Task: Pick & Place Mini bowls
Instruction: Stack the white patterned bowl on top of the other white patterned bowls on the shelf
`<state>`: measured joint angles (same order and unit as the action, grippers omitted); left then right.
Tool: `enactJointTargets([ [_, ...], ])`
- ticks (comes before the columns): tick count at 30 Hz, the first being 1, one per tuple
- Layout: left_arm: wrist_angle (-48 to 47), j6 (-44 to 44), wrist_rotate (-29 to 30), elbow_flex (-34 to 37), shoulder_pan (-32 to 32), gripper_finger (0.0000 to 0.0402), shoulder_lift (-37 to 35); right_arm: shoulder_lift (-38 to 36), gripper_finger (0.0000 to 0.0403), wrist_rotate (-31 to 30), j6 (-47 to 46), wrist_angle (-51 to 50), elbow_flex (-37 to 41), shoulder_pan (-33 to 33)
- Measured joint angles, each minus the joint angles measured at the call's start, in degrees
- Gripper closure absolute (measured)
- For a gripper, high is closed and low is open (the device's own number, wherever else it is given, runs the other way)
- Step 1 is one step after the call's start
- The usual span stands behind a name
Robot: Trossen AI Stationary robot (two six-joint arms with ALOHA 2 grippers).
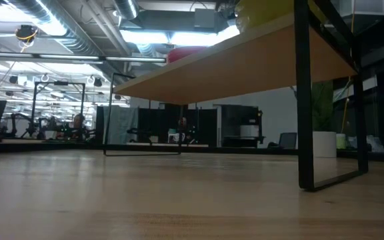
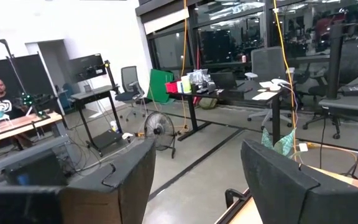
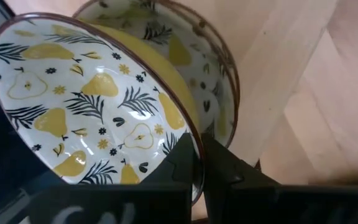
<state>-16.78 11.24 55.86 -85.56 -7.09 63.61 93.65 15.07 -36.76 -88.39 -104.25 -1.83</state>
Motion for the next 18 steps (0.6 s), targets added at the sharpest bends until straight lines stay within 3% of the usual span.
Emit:
enactJointTargets([
  [18, 0.00, -0.03, -0.02, 0.00, 0.00, 0.0176, 0.00, 3.06, 0.0376, -1.61, 2.93, -0.23, -0.11, 0.90],
])
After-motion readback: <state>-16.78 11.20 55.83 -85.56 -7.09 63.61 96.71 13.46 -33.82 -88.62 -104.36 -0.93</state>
